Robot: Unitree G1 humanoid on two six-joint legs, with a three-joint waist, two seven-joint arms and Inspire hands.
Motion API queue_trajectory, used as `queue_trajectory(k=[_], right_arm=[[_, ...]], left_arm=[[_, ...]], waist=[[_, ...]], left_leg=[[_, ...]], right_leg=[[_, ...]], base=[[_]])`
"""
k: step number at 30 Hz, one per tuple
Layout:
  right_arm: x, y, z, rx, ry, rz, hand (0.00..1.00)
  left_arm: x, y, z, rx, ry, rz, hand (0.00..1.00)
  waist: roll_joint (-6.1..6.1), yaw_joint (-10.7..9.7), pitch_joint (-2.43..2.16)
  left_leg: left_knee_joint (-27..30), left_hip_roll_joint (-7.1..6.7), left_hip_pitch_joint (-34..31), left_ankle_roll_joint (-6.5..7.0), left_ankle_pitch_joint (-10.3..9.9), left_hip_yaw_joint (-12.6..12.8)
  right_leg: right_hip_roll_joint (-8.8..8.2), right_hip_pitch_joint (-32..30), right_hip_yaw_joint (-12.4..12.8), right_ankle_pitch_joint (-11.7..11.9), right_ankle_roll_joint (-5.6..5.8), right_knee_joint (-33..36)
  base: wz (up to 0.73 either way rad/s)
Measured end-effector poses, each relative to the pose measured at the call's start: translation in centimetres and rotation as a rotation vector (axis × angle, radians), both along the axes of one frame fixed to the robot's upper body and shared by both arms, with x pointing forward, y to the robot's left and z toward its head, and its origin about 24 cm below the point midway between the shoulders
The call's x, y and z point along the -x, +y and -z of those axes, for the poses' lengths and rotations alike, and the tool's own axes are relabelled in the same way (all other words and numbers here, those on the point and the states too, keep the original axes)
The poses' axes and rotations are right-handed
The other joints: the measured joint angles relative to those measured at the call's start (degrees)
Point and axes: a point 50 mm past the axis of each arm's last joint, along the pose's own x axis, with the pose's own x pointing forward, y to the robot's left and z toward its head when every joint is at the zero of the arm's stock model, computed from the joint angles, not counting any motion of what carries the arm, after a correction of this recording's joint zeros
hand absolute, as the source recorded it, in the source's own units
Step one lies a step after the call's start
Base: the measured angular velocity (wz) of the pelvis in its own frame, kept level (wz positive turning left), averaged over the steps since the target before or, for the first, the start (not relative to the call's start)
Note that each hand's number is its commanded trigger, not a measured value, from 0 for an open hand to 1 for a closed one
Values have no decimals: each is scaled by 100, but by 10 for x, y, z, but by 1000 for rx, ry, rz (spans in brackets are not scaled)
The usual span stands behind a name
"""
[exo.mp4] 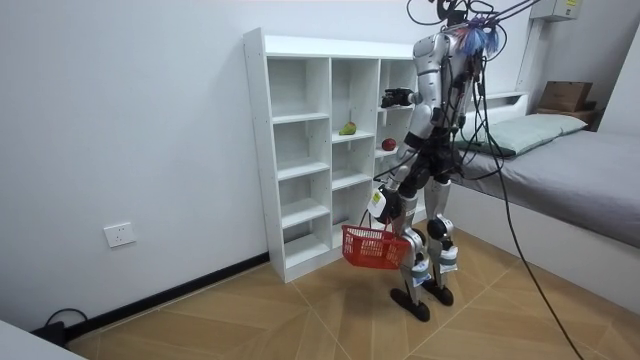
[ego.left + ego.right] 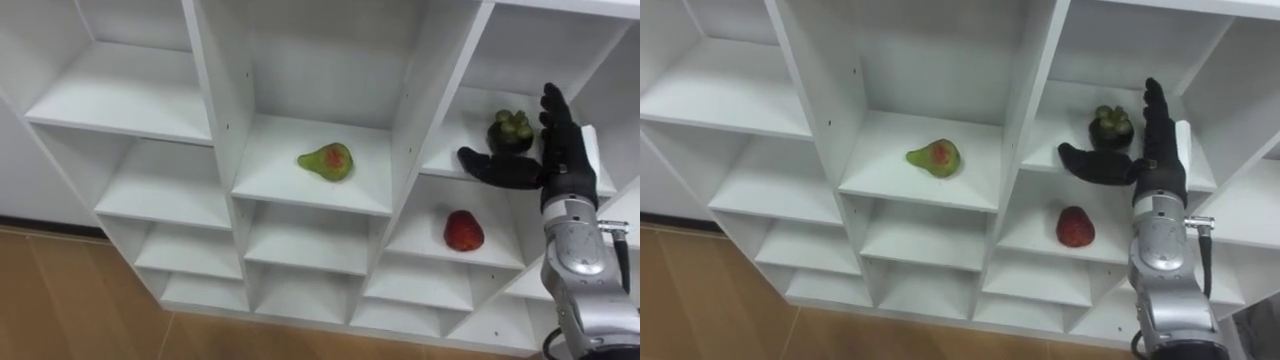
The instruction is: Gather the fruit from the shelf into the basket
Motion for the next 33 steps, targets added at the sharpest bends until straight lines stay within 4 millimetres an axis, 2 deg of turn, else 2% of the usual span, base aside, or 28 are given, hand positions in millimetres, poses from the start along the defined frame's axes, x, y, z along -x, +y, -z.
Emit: queue_trajectory(k=[9, 10, 11, 12, 13, 18, 23, 33], right_arm=[[1, -3, 6, 7, 42, -38, 0], [1, -3, 6, 8, 46, -40, 5], [1, -4, 7, 10, 52, -47, 35], [1, -4, 7, 11, 57, -54, 75], [1, -4, 7, 12, 59, -57, 100], [2, -8, 6, 29, 72, -54, 100], [2, -16, 3, 78, 82, -47, 100], [1, -15, 1, 100, 79, -54, 100]], left_arm=[[1, 0, 0, -2, 6, -2, 100], [1, 0, 0, -3, 7, -2, 100], [1, 0, 0, -5, 9, -3, 100], [2, 1, 0, -7, 13, -5, 100], [2, 1, 0, -8, 15, -6, 100], [2, 2, 0, -19, 25, -10, 100], [1, 3, 0, -33, 25, -13, 100], [-6, 4, -1, -46, 7, -9, 100]], waist=[[15, 4, -3], [11, 2, -12], [10, 3, -27], [15, -1, -37], [15, -2, -40], [13, -7, -83], [12, -12, -82], [-2, 17, -59]], left_leg=[[34, -9, 43, 0, 0, -46], [34, -9, 43, 0, 0, -45], [34, -8, 42, 0, 0, -45], [34, -8, 41, 0, 0, -44], [34, -8, 41, 0, 0, -44], [34, -9, 47, 0, 0, -40], [32, -4, 74, -1, 0, -35], [21, -1, 83, -2, -2, -48]], right_leg=[[-3, 75, -11, 0, 0, -1], [-4, 76, -15, 0, 0, 0], [-4, 76, -23, 0, 0, 1], [-4, 77, -37, 0, 0, 2], [-5, 77, -55, 0, 1, 3], [-8, 86, -88, 0, 1, 5], [-5, 110, -86, -1, 2, 4], [-6, 122, -142, -1, 3, 1]], base=[[3], [0], [0], [0], [0], [0], [0], [0]])
